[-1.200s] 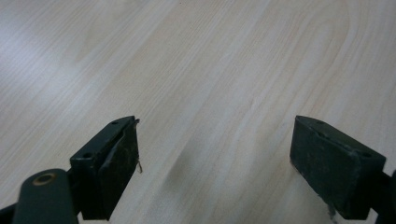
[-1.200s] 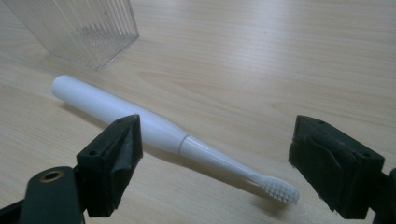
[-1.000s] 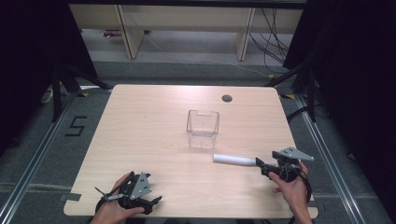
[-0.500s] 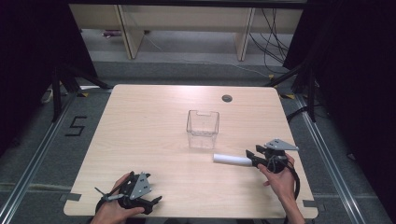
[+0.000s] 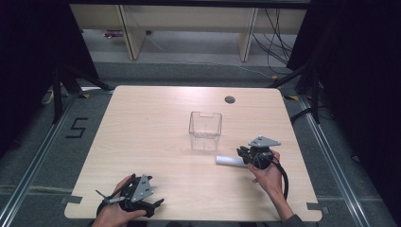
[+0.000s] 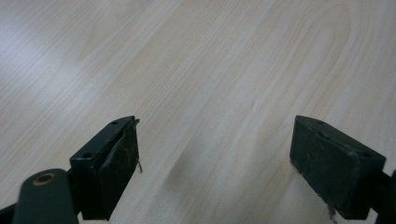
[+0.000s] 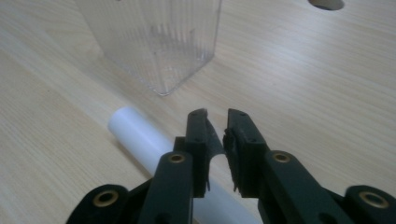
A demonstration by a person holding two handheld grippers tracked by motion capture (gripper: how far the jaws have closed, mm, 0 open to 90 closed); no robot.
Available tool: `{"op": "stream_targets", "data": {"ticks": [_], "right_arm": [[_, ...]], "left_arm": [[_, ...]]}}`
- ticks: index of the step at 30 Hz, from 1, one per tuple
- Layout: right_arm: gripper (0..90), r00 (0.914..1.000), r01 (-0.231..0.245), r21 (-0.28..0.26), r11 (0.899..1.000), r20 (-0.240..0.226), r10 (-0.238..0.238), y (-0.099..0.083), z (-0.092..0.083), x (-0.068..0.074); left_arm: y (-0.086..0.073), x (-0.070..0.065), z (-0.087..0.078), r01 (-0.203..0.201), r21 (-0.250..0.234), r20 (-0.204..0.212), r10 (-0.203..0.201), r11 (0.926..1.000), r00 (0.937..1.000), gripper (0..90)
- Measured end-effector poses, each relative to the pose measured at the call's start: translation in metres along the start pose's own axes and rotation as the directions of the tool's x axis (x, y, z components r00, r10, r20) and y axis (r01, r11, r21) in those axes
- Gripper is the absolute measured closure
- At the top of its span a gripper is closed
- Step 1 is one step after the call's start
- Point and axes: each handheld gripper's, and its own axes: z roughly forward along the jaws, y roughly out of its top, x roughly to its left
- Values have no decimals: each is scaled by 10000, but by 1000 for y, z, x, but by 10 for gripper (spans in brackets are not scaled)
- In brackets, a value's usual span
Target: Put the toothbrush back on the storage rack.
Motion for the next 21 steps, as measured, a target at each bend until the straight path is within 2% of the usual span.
{"op": "stream_targets", "data": {"ticks": [1, 2, 7, 8, 9, 10, 11, 13, 15, 18, 19, 20, 21], "right_arm": [[819, 10000, -88, 20, 10000, -11, 88, 1, 2, 3], [835, 9997, 177, 213, 9996, -199, -173, 3, 5, 5], [893, 9965, 810, 297, 9963, -243, -803, 7, 19, 14], [893, 9965, 810, 297, 9963, -243, -803, 7, 19, 14], [898, 9984, 538, 337, 9980, -192, -532, 8, 19, 17], [900, 9963, 843, 274, 9961, -164, -839, 9, 21, 15], [900, 9958, 894, 355, 9954, -211, -887, 9, 22, 16], [900, 9935, 1108, 441, 9929, -292, -1096, 9, 28, 17], [900, 9942, 1035, 427, 9937, -323, -1022, 9, 29, 18], [900, 9926, 1163, 378, 9925, -380, -1149, 10, 32, 19], [900, 9943, 1008, 457, 9939, -385, -991, 10, 33, 20], [900, 9924, 1181, 535, 9916, -423, -1159, 10, 34, 19], [900, 9947, 953, 663, 9932, -445, -924, 10, 35, 21]], "left_arm": [[0, 0, 0, 3, 3, -1, -3, 10000, 10000, 151], [0, 0, 0, -11, 19, -12, 11, 10000, 10000, 152], [1, 0, -2, -102, 152, -11, 102, 9998, 9999, 152], [1, 0, -2, -102, 152, -11, 102, 9998, 9999, 152], [0, 0, -1, -96, 51, -81, 97, 9999, 9999, 152], [0, 0, -1, 66, 35, -14, -66, 10000, 10000, 152], [0, 1, -1, -98, 49, -78, 99, 9999, 9999, 153], [0, 0, -1, -68, 40, -60, 68, 10000, 10000, 152], [0, 0, -1, -65, 41, -64, 65, 10000, 10000, 153], [0, 1, -1, -75, 56, -92, 76, 10000, 9999, 152], [0, 1, -1, -80, 55, -91, 81, 10000, 9999, 153], [0, 1, -2, -78, 49, -29, 78, 10000, 10000, 153], [0, 0, -2, -75, 17, -55, 75, 10000, 10000, 153]]}}
